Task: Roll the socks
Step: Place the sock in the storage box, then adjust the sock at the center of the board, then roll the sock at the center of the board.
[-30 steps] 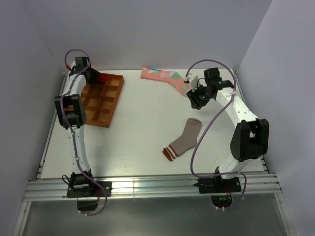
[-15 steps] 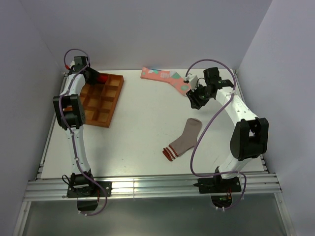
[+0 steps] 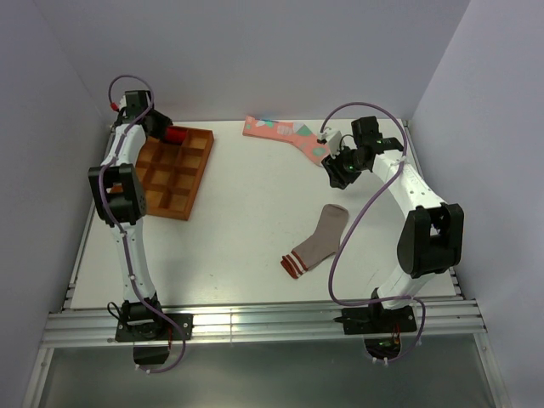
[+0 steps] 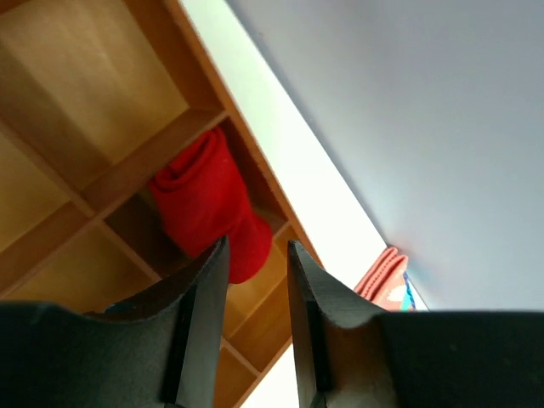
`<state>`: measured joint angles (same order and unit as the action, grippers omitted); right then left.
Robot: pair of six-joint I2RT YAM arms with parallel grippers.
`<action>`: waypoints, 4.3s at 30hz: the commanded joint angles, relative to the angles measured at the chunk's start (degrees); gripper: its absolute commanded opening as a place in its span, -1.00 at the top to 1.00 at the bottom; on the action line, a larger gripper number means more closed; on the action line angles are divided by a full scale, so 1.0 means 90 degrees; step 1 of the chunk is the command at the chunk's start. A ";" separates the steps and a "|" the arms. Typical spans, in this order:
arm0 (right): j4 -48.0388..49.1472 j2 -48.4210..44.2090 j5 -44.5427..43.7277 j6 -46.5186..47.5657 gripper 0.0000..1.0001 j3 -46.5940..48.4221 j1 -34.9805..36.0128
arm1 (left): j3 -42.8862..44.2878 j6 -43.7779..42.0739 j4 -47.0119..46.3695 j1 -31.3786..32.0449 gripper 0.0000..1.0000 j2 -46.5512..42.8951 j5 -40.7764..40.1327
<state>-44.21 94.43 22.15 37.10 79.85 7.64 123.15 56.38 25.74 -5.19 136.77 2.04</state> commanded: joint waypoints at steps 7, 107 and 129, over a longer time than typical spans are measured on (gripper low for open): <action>-0.0010 0.0006 0.0039 -0.0050 0.03 0.0131 -0.0038 | 0.0516 0.0093 -0.0066 0.0167 0.29 0.0731 0.0125; 0.2119 0.1608 -0.3184 -0.0949 0.53 -0.1801 0.6241 | -0.6847 -0.0210 -0.1424 0.1651 0.07 -0.9063 0.0340; -0.1308 0.1450 0.2370 -0.0529 0.54 -0.0603 0.4289 | -0.9385 -0.0034 -0.3013 0.1885 0.71 -0.9424 0.0827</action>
<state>-49.04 105.08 33.36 30.39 70.30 48.99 41.74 55.68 7.01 10.39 53.69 7.03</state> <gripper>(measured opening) 0.233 0.166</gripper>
